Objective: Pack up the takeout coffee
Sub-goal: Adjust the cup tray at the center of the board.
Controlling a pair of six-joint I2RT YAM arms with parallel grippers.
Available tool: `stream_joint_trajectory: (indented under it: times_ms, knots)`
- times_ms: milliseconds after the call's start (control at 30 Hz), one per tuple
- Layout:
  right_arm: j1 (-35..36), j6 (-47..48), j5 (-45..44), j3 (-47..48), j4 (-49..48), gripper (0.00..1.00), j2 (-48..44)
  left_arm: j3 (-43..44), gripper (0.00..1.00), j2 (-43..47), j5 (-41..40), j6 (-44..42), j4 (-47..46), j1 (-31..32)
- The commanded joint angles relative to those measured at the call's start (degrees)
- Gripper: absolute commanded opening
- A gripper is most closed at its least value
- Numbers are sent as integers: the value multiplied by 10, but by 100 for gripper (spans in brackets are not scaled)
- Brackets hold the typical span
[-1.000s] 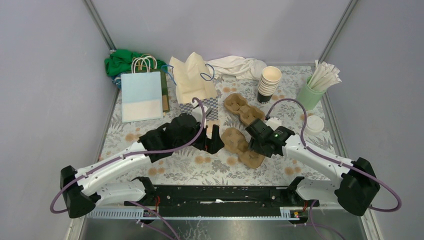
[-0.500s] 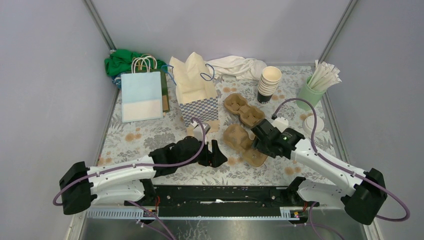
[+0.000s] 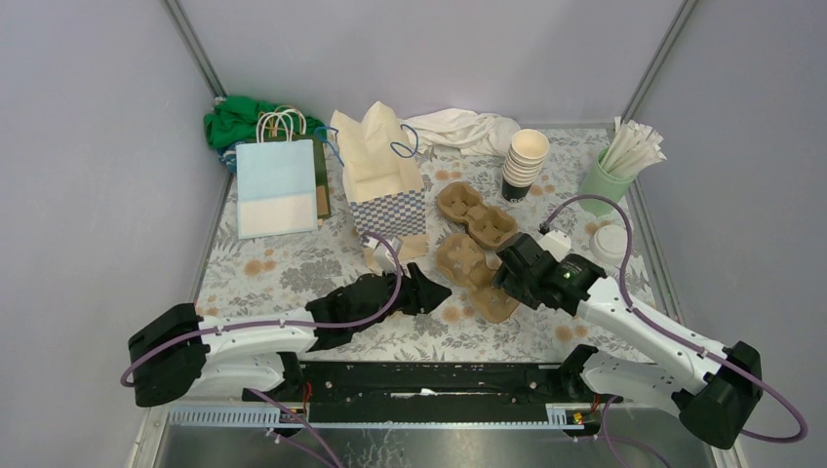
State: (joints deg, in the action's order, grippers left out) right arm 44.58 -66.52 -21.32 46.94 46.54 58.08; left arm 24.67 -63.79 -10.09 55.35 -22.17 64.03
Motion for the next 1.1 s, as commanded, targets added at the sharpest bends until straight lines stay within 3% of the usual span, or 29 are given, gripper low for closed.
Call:
stream_joint_trajectory:
  times_ms: [0,300,833,1067]
  knots:
    - [2,-24,0,5,7,63,-19,19,52,-12,-46,-8,-77,2]
    - [3,-31,15,3,14,63,-42,45,45,-45,-64,8,-62,0]
    - [2,-35,38,-3,14,62,-54,77,44,-77,-60,-31,-87,-17]
    - [2,-33,47,3,10,63,-58,82,25,-82,-70,-31,-84,-22]
